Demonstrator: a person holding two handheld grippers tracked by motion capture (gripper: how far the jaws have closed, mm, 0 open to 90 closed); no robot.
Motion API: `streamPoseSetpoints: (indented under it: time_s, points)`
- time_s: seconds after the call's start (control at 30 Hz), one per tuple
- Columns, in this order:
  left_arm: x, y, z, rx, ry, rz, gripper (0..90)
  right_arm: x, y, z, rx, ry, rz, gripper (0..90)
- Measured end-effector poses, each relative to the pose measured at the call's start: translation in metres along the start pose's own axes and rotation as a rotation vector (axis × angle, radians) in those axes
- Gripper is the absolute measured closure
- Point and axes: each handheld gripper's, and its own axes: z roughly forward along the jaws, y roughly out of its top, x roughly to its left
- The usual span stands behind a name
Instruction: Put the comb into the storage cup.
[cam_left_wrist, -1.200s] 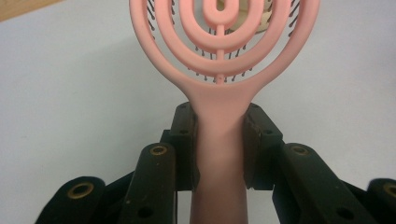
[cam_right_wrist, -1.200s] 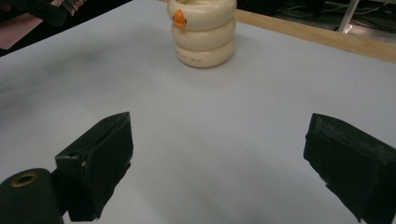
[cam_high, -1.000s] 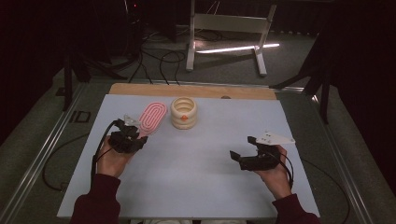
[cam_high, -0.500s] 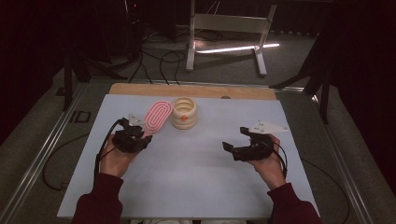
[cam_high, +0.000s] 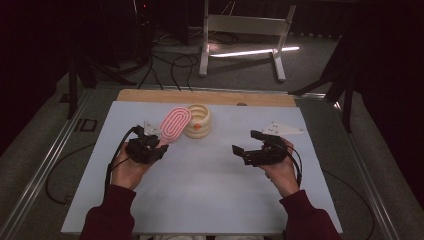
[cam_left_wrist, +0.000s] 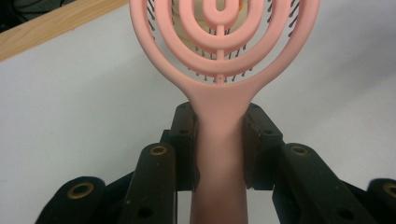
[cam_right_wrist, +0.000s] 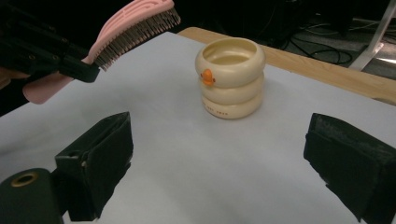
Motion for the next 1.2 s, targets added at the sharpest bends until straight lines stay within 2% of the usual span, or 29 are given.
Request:
streamPoseSetpoints:
  time_s: [0.57, 0.83, 1.2]
  points:
    - [-0.007, 0.009, 0.003, 0.004, -0.009, 0.034, 69.9, 0.003, 0.014, 0.016, -0.014, 0.035, 0.048, 8.2]
    - [-0.012, 0.01, 0.008, 0.008, -0.006, 0.052, 69.9, 0.007, 0.018, 0.024, -0.013, 0.049, 0.051, 8.2]
    - [-0.019, 0.013, 0.015, 0.004, -0.015, 0.069, 69.9, 0.008, 0.025, 0.034, -0.028, 0.082, 0.087, 8.2]
